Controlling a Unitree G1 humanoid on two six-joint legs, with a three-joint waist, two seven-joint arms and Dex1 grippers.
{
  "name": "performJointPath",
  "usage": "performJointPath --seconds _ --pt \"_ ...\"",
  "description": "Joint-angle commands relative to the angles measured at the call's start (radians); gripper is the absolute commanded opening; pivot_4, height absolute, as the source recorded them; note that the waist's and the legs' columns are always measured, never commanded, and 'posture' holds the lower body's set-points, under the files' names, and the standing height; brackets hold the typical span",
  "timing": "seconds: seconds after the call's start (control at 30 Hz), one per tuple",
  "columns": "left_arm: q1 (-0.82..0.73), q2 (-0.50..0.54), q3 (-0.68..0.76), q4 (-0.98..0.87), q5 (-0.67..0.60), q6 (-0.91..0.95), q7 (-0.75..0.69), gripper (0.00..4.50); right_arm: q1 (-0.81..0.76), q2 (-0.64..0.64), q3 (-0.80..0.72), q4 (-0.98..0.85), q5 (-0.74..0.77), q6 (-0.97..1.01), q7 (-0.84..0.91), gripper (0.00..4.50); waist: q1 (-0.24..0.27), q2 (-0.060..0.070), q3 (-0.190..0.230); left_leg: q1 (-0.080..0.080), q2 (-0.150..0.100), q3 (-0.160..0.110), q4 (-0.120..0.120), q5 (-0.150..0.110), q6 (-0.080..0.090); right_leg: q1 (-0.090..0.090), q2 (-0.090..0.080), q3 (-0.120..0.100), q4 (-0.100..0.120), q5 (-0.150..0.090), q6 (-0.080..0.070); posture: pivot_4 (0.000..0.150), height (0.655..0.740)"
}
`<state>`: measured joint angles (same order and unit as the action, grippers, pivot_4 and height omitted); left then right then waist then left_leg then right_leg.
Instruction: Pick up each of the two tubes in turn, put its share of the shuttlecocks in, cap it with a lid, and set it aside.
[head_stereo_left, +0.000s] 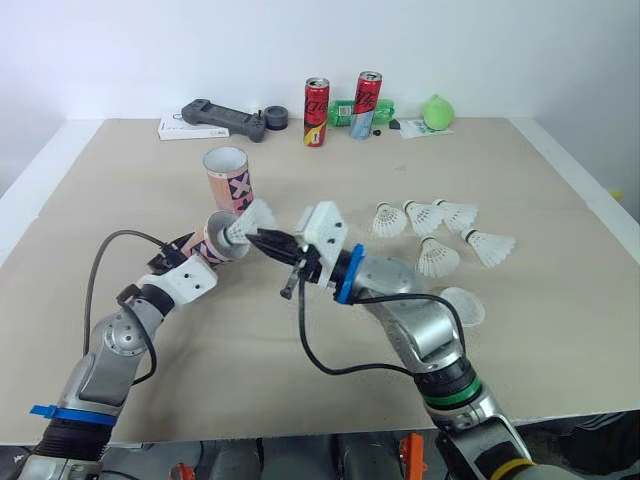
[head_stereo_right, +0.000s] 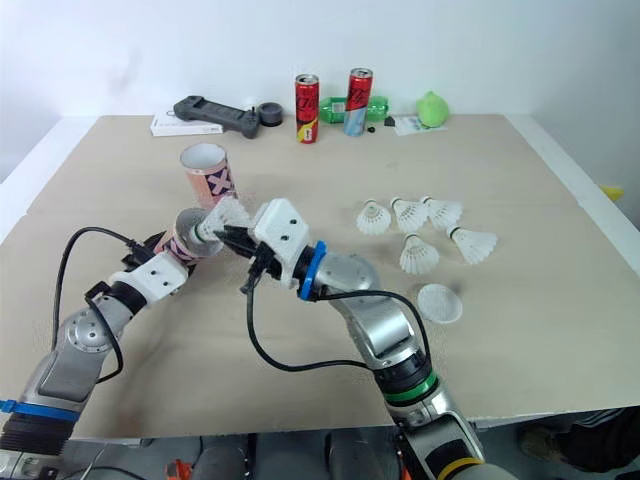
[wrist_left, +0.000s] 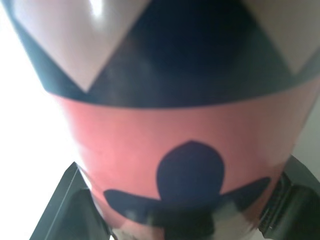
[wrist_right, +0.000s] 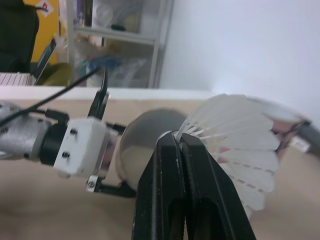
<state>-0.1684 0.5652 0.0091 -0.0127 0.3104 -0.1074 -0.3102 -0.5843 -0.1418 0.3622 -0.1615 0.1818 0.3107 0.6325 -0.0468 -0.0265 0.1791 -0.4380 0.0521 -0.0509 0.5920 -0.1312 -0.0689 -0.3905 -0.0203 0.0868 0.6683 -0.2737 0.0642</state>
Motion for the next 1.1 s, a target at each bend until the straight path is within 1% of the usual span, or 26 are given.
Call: performJointPath --seconds 0.03,0.07,0.1,0.23,0.27,0.33,0.4,0.53,0.7,0.77,0.87,1.1 --pt "0.003 -0.011 -0.023 -0.015 0.008 0.011 -0.003 3.03 -0.026 0.007 0.015 -0.01 0.002 0.009 0.029 0.59 0.0 0.0 0.0 0.0 0.0 0.0 0.0 0.0 0.0 0.0 0.0 0.0 0.0 0.0 0.0 0.15 0.74" --pt "0.002 -0.014 -0.025 -0.015 0.008 0.012 -0.003 3.03 -0.025 0.01 0.014 -0.012 0.012 0.019 0.035 0.99 0.0 0.0 0.0 0.0 0.0 0.0 0.0 0.0 0.0 0.0 0.0 0.0 0.0 0.0 0.0 0.15 0.74" --pt "0.0 -0.016 -0.027 -0.015 0.008 0.012 -0.004 3.03 -0.02 0.017 0.003 -0.026 0.032 0.029 0.035 1.22 0.0 0.0 0.0 0.0 0.0 0.0 0.0 0.0 0.0 0.0 0.0 0.0 0.0 0.0 0.0 0.15 0.74" --pt "-0.005 -0.021 -0.034 -0.01 0.006 0.009 -0.007 3.03 0.028 0.027 -0.077 -0.098 0.099 0.07 -0.005 3.17 0.003 0.0 0.0 0.0 0.0 -0.001 0.0 0.0 0.0 0.0 0.0 -0.001 0.0 0.0 0.0 0.15 0.74" --pt "-0.005 -0.023 -0.036 -0.01 0.005 0.008 -0.008 3.03 0.076 0.019 -0.126 -0.144 0.109 0.076 -0.042 3.71 0.004 0.0 0.0 -0.001 0.0 -0.001 0.0 0.0 0.0 0.0 0.0 -0.001 0.0 0.0 0.0 0.15 0.74" --pt "-0.006 -0.027 -0.04 -0.013 0.003 0.008 -0.01 3.03 0.169 -0.005 -0.205 -0.225 0.112 0.091 -0.105 4.45 0.014 -0.001 -0.001 -0.001 -0.001 -0.002 0.0 0.0 0.0 0.001 -0.001 -0.001 0.0 -0.001 0.0 0.15 0.74" --pt "-0.007 -0.03 -0.043 -0.012 0.003 0.008 -0.013 3.03 0.249 -0.029 -0.259 -0.293 0.085 0.117 -0.171 4.45 0.016 -0.001 -0.001 -0.002 -0.003 -0.001 0.0 -0.001 -0.001 0.001 -0.003 0.0 -0.001 -0.001 -0.001 0.15 0.74" --pt "-0.019 -0.039 -0.062 0.004 0.003 0.001 -0.023 3.03 0.404 -0.056 -0.378 -0.47 0.038 0.254 -0.342 4.45 0.021 0.001 -0.001 -0.002 -0.004 -0.001 -0.001 -0.001 -0.001 0.001 -0.003 0.0 -0.001 -0.001 -0.001 0.15 0.74" --pt "-0.046 -0.043 -0.09 0.029 0.02 -0.006 -0.027 3.03 0.503 -0.065 -0.449 -0.609 0.019 0.428 -0.462 4.45 0.021 0.003 -0.003 0.0 -0.003 -0.001 -0.001 0.0 0.0 0.001 -0.003 0.0 0.0 -0.003 0.001 0.15 0.74" --pt "-0.058 -0.039 -0.105 0.042 0.035 -0.014 -0.026 3.03 0.516 -0.066 -0.471 -0.623 0.02 0.484 -0.49 4.45 0.022 0.003 -0.003 0.0 -0.003 -0.001 -0.001 0.001 0.0 0.001 -0.003 0.0 -0.001 -0.004 -0.001 0.15 0.74" --pt "-0.072 -0.034 -0.122 0.059 0.06 -0.024 -0.021 3.03 0.507 -0.064 -0.496 -0.605 0.018 0.537 -0.52 4.45 0.023 0.004 -0.003 0.0 -0.004 0.0 -0.001 0.002 0.0 0.001 -0.004 0.001 -0.001 -0.003 -0.001 0.15 0.74" --pt "-0.09 -0.023 -0.135 0.07 0.099 -0.028 -0.019 3.03 0.473 -0.048 -0.537 -0.547 0.022 0.588 -0.567 4.45 0.023 0.005 -0.004 0.0 -0.004 0.002 -0.001 0.004 0.002 0.001 -0.005 0.002 -0.001 -0.002 0.0 0.15 0.74"
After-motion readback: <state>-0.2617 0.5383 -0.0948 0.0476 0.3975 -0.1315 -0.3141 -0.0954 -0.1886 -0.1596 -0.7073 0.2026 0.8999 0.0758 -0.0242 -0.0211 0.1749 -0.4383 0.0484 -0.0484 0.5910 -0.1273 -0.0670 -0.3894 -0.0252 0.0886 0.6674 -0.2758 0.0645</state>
